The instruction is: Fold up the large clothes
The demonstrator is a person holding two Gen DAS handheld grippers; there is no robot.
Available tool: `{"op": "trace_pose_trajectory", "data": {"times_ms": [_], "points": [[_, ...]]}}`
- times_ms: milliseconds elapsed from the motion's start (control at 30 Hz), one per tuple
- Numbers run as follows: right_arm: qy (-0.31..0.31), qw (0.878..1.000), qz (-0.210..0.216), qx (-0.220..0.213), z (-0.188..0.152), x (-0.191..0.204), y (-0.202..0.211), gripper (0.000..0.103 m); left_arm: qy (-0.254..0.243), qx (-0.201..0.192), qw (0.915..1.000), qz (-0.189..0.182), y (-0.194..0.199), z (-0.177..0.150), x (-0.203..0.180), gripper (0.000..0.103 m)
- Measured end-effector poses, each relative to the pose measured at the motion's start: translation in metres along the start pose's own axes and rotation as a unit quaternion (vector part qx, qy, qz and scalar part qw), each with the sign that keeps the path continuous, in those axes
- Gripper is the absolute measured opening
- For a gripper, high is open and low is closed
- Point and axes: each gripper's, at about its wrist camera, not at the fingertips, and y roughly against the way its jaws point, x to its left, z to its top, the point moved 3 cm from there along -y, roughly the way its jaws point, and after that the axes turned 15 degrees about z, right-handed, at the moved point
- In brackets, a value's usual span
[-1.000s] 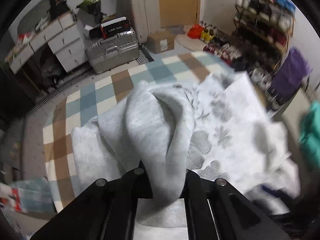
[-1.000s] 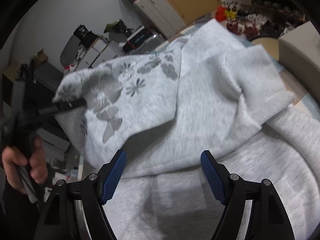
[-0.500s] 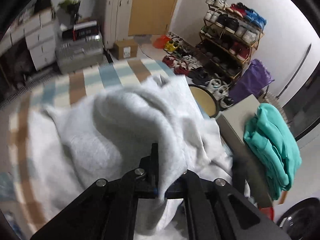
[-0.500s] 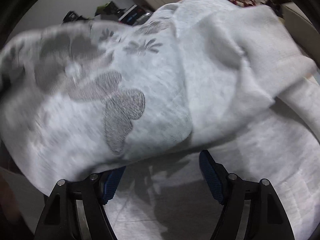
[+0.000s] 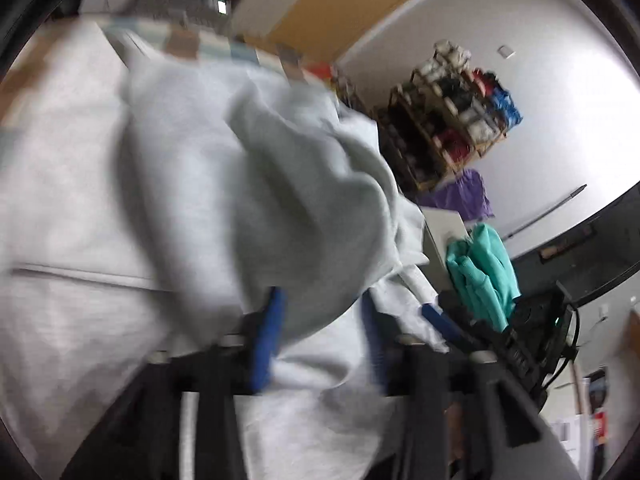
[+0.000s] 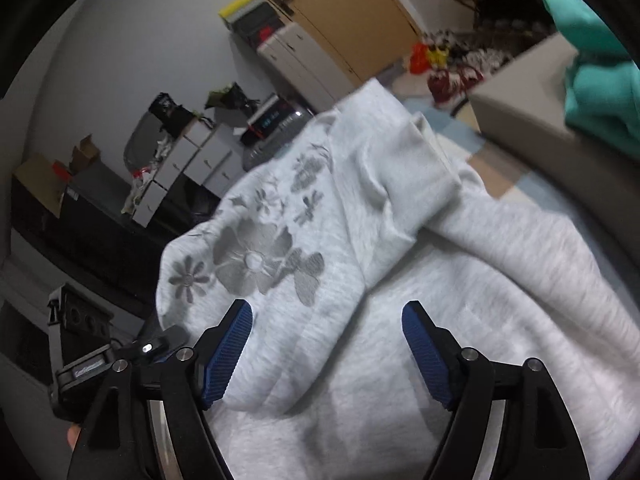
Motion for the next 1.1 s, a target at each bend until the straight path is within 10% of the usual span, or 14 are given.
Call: {"op": "trace_pose_trajectory", "data": {"times_ms": [133, 433, 500, 533, 567, 733, 867, 1100], "points": [[0.033, 0.999, 0.036, 0.015, 0.000, 0.034, -0.019, 0.082, 0.033, -0.069, 0.9965, 0.034, 0.032, -0.009, 0.041, 0.063], [0.127, 0.985, -0.003, 0.116, -0.006, 0.095, -0.130, 0.095, 0.086, 0.013, 0.9948, 0.053, -0.020, -0.004, 0.070, 0.064], [0.112, 0.985, -0.002, 0.128, -0.006, 0.086, -0.149, 0.065, 0.102, 0.027, 0.9939, 0.033, -0.031, -0.001, 0.069, 0.063], [0.101, 0.985, 0.004, 0.137, -0.005, 0.081, -0.153, 0.024, 0.108, 0.032, 0.9933, 0.027, -0.037, 0.002, 0.065, 0.063], [0.083, 0.987, 0.001, 0.138, -0.002, 0.074, -0.158, 0.008, 0.111, 0.039, 0.9928, 0.021, -0.043, 0.004, 0.062, 0.063], [-0.025, 0.985, 0.162, 0.057, 0.030, 0.050, -0.130, 0.003, 0.125, 0.041, 0.9898, -0.055, -0.050, 0.016, 0.041, 0.063], [-0.134, 0.950, 0.282, -0.012, 0.064, 0.021, -0.103, 0.002, 0.137, 0.005, 0.9870, -0.083, -0.035, 0.029, 0.040, 0.064], [-0.244, 0.902, 0.352, -0.048, 0.078, -0.020, -0.101, 0.002, 0.212, 0.005, 0.9754, -0.059, -0.034, 0.020, 0.061, 0.068]]}}
